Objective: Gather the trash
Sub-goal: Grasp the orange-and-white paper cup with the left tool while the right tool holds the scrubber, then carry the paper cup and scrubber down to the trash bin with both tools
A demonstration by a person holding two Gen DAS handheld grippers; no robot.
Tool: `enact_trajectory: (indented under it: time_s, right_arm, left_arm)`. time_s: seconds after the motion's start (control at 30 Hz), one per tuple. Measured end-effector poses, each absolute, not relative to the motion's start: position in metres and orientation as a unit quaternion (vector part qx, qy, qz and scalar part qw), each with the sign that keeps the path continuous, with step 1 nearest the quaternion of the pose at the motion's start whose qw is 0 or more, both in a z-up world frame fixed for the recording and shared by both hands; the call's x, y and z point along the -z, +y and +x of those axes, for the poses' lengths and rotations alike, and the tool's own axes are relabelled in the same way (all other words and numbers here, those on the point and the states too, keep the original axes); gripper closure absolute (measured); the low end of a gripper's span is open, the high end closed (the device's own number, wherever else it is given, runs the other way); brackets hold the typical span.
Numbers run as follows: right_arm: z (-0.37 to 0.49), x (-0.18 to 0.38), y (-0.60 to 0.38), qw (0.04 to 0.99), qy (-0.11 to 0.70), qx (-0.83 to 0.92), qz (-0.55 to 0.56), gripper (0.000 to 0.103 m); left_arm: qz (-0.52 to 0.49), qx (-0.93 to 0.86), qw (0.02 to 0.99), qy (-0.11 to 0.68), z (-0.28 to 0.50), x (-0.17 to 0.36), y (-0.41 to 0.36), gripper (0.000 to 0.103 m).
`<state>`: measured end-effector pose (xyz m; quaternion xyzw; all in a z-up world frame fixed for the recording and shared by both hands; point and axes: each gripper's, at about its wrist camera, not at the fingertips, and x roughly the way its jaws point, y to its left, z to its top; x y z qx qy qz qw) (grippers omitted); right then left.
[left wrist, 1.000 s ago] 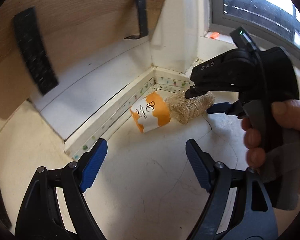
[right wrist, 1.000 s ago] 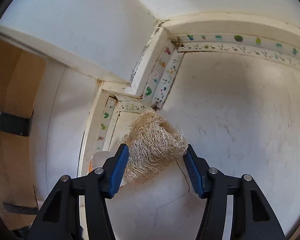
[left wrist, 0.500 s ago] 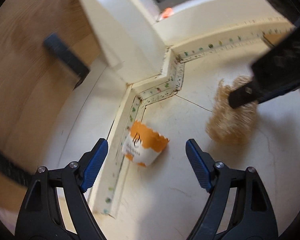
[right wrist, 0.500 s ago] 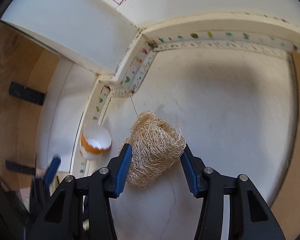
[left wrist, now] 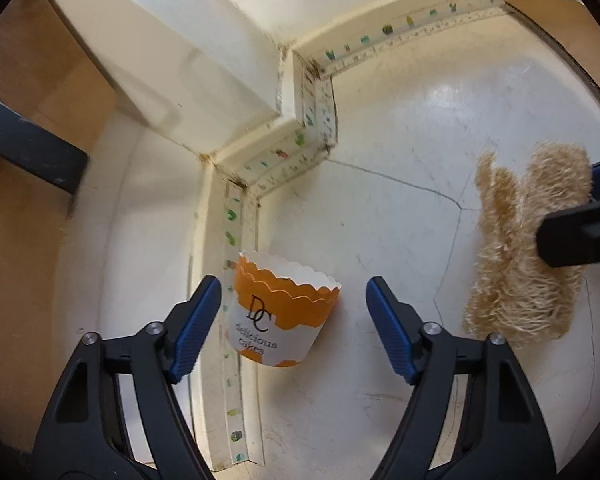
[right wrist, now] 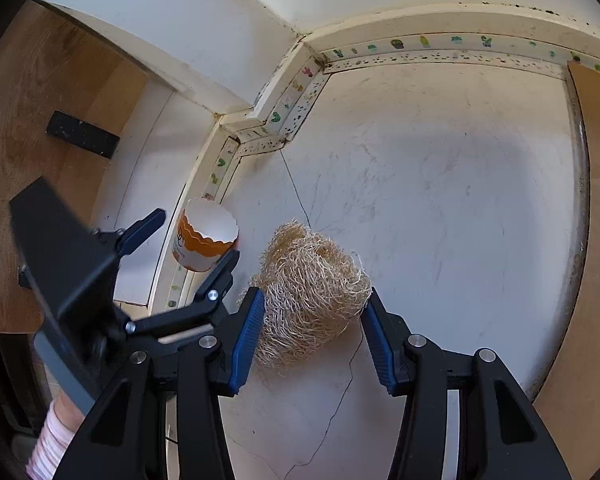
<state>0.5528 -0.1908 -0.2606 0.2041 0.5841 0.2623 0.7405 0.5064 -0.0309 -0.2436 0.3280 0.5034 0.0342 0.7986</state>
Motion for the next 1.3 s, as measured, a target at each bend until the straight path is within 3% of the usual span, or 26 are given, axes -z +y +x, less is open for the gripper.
enact_trajectory:
  time_s: [0.33, 0.7, 0.83, 1.3]
  right_arm:
    - [0.544, 0.253, -0.2, 0.75, 0.574, -0.259, 0.206, 0.054]
    - [0.522, 0.244, -0.213, 0.759, 0.568, -0.247, 0.202, 0.054]
    - [0.515, 0.241, -0.214, 0.76, 0.567, -0.246, 0.203, 0.054]
    - [0.491, 0.24, -0.217, 0.761, 0.564, -0.247, 0.203, 0.054]
  left_arm:
    - [0.326, -0.039, 0.785, 0.526, 0.519, 0.251, -0.022, 0.042]
    - [0.342, -0.057, 0.775, 0.528, 0.525, 0.259, -0.02, 0.042]
    - [0.351, -0.069, 0.767, 0.533, 0.528, 0.261, -0.022, 0.047]
    - [0.324, -0.083, 0.762, 0.554, 0.536, 0.256, -0.019, 0.05]
